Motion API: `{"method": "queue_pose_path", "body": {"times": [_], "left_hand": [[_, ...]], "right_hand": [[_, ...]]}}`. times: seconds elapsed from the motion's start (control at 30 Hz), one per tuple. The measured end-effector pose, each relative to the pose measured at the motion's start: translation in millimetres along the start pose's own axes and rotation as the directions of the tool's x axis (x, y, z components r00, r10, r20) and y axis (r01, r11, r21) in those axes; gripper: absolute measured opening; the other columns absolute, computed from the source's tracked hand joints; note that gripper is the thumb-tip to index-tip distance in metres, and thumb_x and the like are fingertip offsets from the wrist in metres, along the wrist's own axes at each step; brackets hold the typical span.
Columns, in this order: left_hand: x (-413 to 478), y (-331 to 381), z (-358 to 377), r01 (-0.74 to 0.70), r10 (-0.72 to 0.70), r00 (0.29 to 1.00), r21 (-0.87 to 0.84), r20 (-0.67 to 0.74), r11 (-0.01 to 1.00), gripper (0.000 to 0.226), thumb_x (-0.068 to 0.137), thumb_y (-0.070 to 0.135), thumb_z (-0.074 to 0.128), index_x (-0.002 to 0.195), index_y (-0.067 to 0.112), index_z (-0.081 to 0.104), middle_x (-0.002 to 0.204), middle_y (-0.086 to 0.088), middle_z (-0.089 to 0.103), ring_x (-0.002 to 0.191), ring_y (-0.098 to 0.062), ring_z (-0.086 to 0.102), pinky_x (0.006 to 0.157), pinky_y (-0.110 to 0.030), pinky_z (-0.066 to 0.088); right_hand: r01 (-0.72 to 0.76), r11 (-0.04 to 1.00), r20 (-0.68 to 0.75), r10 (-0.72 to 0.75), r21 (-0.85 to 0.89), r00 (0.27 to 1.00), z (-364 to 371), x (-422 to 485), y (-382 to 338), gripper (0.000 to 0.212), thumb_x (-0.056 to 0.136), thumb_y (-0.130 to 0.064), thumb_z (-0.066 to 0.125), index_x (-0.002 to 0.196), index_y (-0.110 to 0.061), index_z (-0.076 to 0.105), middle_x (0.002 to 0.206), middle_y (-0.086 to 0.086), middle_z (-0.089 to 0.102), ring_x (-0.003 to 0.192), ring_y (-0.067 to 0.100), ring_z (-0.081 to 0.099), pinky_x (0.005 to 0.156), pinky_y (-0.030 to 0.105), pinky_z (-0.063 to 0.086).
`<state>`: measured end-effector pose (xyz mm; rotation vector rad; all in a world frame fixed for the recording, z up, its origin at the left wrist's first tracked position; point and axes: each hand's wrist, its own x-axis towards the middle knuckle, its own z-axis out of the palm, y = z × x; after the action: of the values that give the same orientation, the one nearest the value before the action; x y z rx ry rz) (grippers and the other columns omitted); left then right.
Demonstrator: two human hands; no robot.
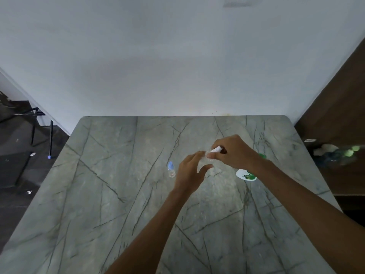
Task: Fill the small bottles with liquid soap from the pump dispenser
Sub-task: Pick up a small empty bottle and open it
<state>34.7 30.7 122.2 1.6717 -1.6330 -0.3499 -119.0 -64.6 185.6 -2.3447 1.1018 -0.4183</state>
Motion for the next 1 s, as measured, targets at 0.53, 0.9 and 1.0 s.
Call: {"method": "queue_pose_path", "body": {"times": [0.53, 0.9, 1.0], "left_hand": [[-1.1, 2.2, -10.1, 0.016, -0.016, 1.0, 0.019, 0.008, 1.0, 0.039, 0.089, 0.031, 0.068, 0.123, 0.013, 0.062, 0.118, -0.003, 0.068, 0.108, -0.018, 0.061, 0.088, -0.02, 0.037], [-1.9, 3.6, -11.9, 0.024, -0.024, 1.0, 0.003, 0.019, 1.0, 0.041, 0.088, 0.032, 0.068, 0.124, 0.012, 0.061, 0.12, -0.003, 0.067, 0.107, -0.015, 0.061, 0.093, -0.028, 0.049], [-0.7, 10.4, -14.4, 0.031, -0.031, 1.0, -0.009, 0.004, 0.999, 0.037, 0.089, 0.031, 0.067, 0.123, 0.014, 0.062, 0.119, -0.002, 0.067, 0.106, -0.011, 0.058, 0.089, -0.017, 0.037]], "right_hand": [[-0.027, 0.998, -0.021, 0.026, -0.063, 0.999, 2.8, 1.2, -15.9, 0.033, 0.085, -0.046, 0.068, 0.093, -0.014, 0.071, 0.075, 0.0, 0.07, 0.065, 0.009, 0.063, 0.064, 0.027, 0.054], [-0.039, 0.999, -0.036, 0.038, -0.035, 0.999, -2.7, -2.3, -18.5, 0.05, 0.073, -0.05, 0.077, 0.11, -0.017, 0.068, 0.096, -0.004, 0.069, 0.08, 0.011, 0.064, 0.071, 0.025, 0.055], [-0.021, 0.994, -0.082, 0.012, -0.106, 0.997, -0.1, -3.4, -19.5, 0.041, 0.085, -0.052, 0.063, 0.089, -0.012, 0.071, 0.075, 0.001, 0.07, 0.065, 0.012, 0.063, 0.064, 0.03, 0.055]]}}
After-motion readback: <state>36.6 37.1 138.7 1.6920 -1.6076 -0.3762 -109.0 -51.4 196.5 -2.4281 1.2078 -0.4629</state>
